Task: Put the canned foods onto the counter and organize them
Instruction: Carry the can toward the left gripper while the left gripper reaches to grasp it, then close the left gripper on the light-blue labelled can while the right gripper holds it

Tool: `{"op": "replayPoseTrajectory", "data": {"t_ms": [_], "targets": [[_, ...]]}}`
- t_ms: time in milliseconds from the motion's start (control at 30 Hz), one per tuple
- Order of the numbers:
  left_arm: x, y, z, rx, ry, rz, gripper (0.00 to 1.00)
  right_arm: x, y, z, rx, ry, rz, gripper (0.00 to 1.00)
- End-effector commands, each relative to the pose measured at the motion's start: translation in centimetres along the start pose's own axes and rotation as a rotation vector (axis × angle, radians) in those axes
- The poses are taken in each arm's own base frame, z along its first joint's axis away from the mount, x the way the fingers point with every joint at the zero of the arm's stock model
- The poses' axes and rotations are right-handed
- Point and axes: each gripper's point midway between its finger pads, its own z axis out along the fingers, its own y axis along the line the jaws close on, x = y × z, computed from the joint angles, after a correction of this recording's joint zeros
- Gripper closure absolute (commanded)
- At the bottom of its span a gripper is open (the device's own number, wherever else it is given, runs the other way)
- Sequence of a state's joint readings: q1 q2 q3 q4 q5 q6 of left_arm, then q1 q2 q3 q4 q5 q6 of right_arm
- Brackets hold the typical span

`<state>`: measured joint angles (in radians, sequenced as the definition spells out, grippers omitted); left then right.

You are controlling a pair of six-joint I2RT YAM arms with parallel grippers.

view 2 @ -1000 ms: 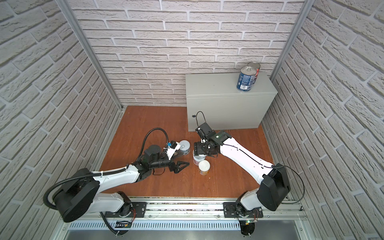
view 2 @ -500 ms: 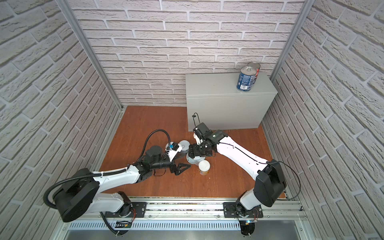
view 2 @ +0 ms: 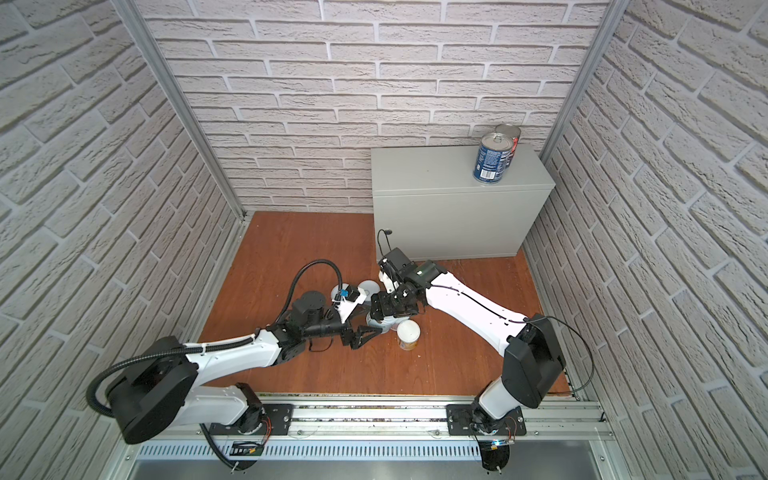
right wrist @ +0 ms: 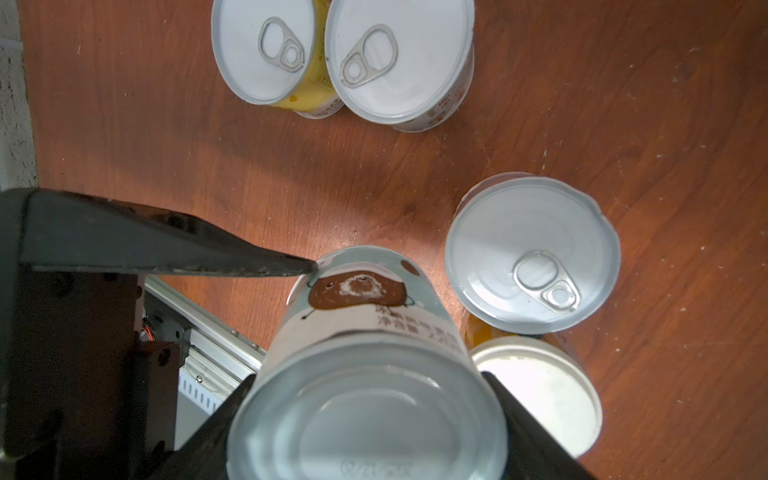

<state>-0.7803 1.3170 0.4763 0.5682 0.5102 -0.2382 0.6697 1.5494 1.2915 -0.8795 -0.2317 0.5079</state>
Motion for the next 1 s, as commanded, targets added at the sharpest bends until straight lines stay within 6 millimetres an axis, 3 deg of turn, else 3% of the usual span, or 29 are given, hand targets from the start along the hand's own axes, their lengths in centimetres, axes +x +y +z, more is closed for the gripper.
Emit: {"op": "replayPoseTrajectory", "data": {"t_ms": [0, 600, 967], "targets": [[-1.1, -0.8, 0.4, 0.036, -0.024, 0.038, 0.13, -1.8, 3.1, -1.3, -0.114, -0.067, -0.054, 0.56], [-1.3, -1.4, 0.5, 0.057, -0.039, 0.045, 0.13, -0.8, 6.3, -2.1, -0.304, -0.027, -0.074, 0.57], [-1.5, -1.5, 0.4, 0.058, -0.045, 0.048, 0.23, -0.5, 6.9, -1.9, -0.355, -0.013, -0.068, 0.57]]}}
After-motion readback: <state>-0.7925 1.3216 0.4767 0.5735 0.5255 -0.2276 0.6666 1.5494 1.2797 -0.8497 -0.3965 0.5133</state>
